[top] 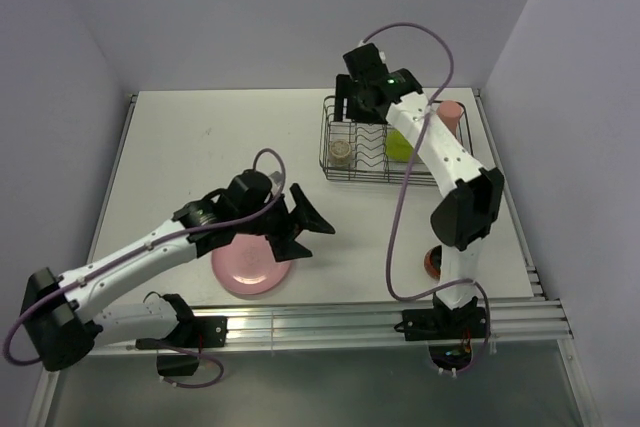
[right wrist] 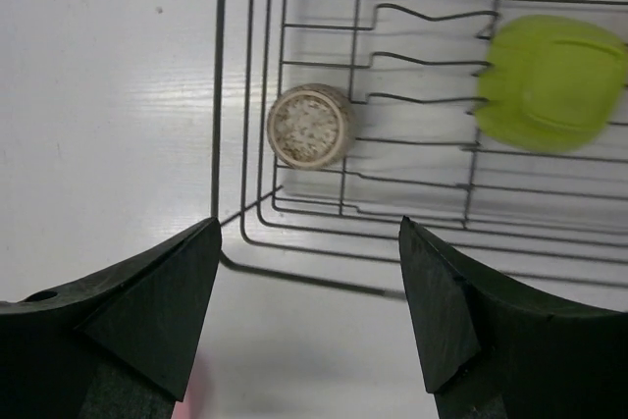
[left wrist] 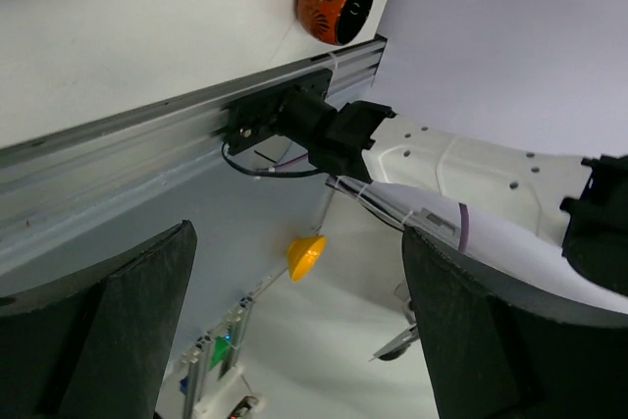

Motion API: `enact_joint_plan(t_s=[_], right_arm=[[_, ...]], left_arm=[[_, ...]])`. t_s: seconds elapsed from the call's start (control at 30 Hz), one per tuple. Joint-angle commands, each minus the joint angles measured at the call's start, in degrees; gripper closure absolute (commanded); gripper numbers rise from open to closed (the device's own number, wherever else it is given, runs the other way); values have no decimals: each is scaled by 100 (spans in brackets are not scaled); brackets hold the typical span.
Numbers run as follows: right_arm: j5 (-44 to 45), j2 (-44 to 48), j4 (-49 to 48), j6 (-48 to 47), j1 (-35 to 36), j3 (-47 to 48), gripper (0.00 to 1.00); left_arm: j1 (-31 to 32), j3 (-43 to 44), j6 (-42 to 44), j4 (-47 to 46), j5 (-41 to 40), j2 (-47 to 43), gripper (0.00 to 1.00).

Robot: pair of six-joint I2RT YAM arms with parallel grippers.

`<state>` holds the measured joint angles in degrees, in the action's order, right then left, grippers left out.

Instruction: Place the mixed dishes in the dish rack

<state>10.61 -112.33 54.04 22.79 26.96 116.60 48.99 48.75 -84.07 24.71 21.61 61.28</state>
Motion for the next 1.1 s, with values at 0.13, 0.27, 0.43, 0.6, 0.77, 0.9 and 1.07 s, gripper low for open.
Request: enact_joint_plan(t_s=[0.13,0.27,0.43,0.6,0.77,0.9,1.07], right_arm=[[480,2359,1275,796,-374,-952,20],[275,3725,1503,1078,-516,-2174,21],[591,4561,2293,1211,-578,-1948,22],[565,4878,2822,1290,-736,-1509,22],[512,5274,2884,1167,-885,-1508,22],[354,5511,2893,1096,-1035,-1613,22],[336,5608,2893,1079,-1061,-1781,22]], left_arm=[[505,1548,1094,-176,-7,2033,16],[717,2541,1244,-370,71,3195,21],[1050,4032,1446,-292,151,4775,29],[1279,5090,1552,-63,212,5982,30],[1438,5803,1499,25,388,6808,31],[1534,6233,1455,130,380,7169,31],[1578,6585,1455,262,388,7460,31]])
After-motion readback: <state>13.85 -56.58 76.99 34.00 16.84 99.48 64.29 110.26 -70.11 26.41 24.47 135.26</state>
